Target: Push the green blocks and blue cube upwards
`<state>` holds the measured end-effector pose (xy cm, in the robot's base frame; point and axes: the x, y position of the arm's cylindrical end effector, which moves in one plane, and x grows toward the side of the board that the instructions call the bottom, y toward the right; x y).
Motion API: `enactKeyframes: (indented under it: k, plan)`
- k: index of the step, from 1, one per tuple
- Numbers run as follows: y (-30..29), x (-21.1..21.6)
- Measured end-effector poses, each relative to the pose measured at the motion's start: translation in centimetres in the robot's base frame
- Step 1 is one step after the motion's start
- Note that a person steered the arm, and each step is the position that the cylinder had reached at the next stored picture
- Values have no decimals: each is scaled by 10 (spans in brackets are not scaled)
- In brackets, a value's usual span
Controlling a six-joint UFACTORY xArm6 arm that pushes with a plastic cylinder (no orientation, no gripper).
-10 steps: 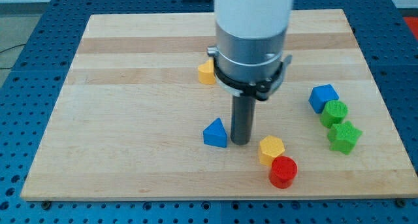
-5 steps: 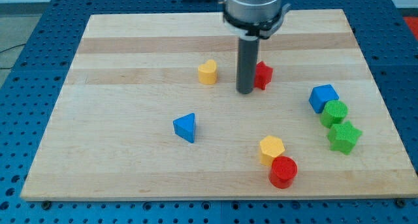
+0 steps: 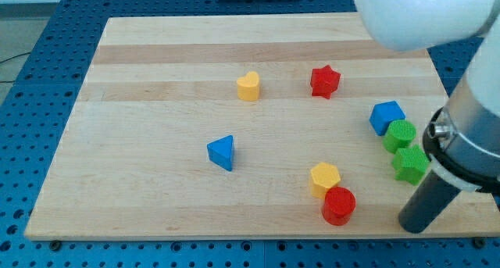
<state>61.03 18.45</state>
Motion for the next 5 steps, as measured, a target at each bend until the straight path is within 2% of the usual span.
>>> enactKeyframes:
  k: [2,3,5]
  plan:
    - [18,-38]
    - [18,-62]
    - [1,-83]
